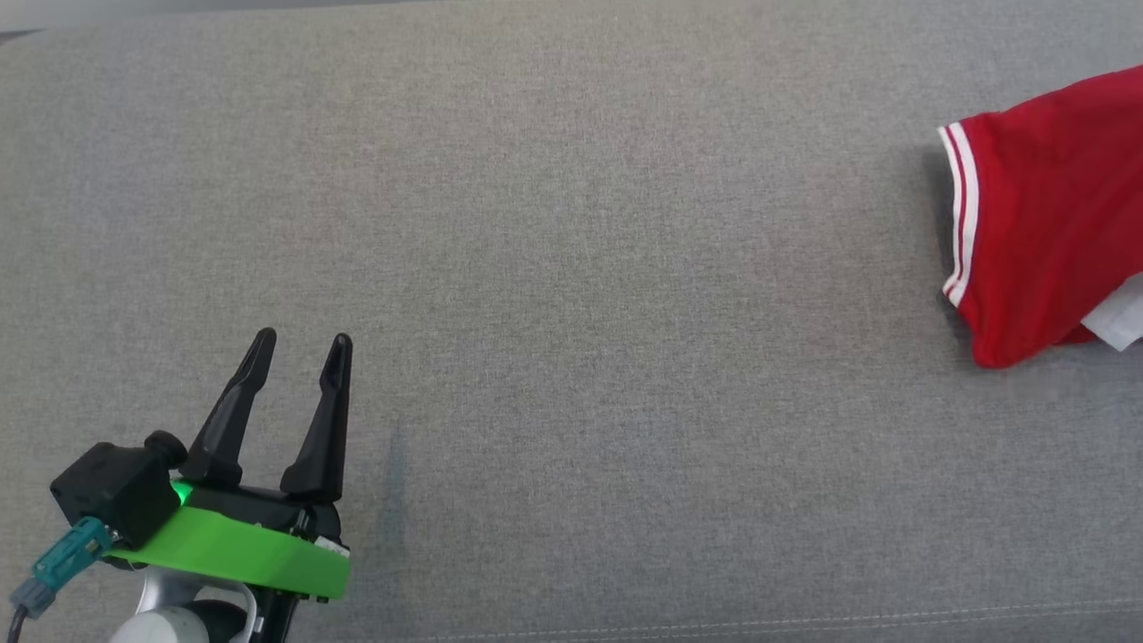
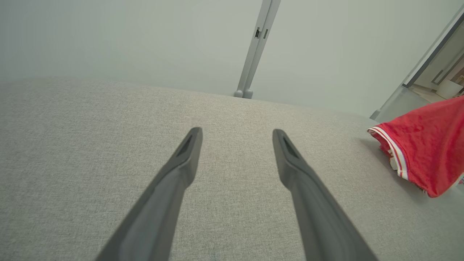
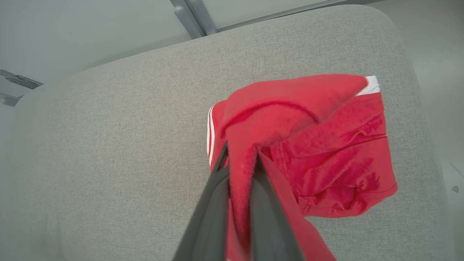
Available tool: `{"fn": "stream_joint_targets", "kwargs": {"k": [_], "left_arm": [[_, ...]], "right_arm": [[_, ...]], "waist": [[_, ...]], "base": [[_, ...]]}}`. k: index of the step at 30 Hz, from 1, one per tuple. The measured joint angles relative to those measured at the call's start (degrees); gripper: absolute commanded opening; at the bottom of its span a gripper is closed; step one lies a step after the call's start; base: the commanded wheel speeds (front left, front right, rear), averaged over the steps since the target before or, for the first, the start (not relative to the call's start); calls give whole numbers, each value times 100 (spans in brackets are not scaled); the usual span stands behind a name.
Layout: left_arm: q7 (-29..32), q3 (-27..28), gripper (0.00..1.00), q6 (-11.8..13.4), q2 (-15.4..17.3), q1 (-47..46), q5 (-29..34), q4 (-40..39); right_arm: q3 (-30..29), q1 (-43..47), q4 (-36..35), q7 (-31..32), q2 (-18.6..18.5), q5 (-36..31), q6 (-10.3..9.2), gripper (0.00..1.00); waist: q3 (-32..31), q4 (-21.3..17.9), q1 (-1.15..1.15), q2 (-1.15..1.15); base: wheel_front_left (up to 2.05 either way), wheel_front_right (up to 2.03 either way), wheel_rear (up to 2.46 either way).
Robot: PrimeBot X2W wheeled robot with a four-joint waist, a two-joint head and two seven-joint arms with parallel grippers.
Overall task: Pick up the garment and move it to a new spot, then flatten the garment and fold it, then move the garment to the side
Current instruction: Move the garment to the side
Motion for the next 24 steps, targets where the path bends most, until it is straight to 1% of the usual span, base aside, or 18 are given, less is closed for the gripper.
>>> {"fn": "stream_joint_targets", "kwargs": {"k": [8,14,21,22,23,24], "left_arm": [[36,108,100,46,67,-135,47,-69],[87,172,100,98,77,-270,47,-100],[207,186,100,146,111,-341,47,-102],[236,170,100,146,113,-349,47,-104],[249,156,100,146,113,-361,48,-116],[281,145,100,146,113,-386,48,-135]], "right_arm": [[-232,-197,282,-101,21,-26,0,0],[-285,-205,614,-177,-7,-281,0,0],[-644,-196,1155,-605,-127,-564,0,0],[-678,-191,1212,-727,-162,-662,0,4],[-736,-191,1277,-878,-189,-760,0,31],[-797,-190,1339,-1055,-212,-870,0,55]], "waist": [[468,-25,0,0],[695,-145,1,0],[853,-338,1,0],[881,-355,1,0],[910,-368,1,0],[940,-377,1,0]], "base": [[0,0,0],[0,0,0],[0,0,0],[0,0,0],[0,0,0],[0,0,0]]}}
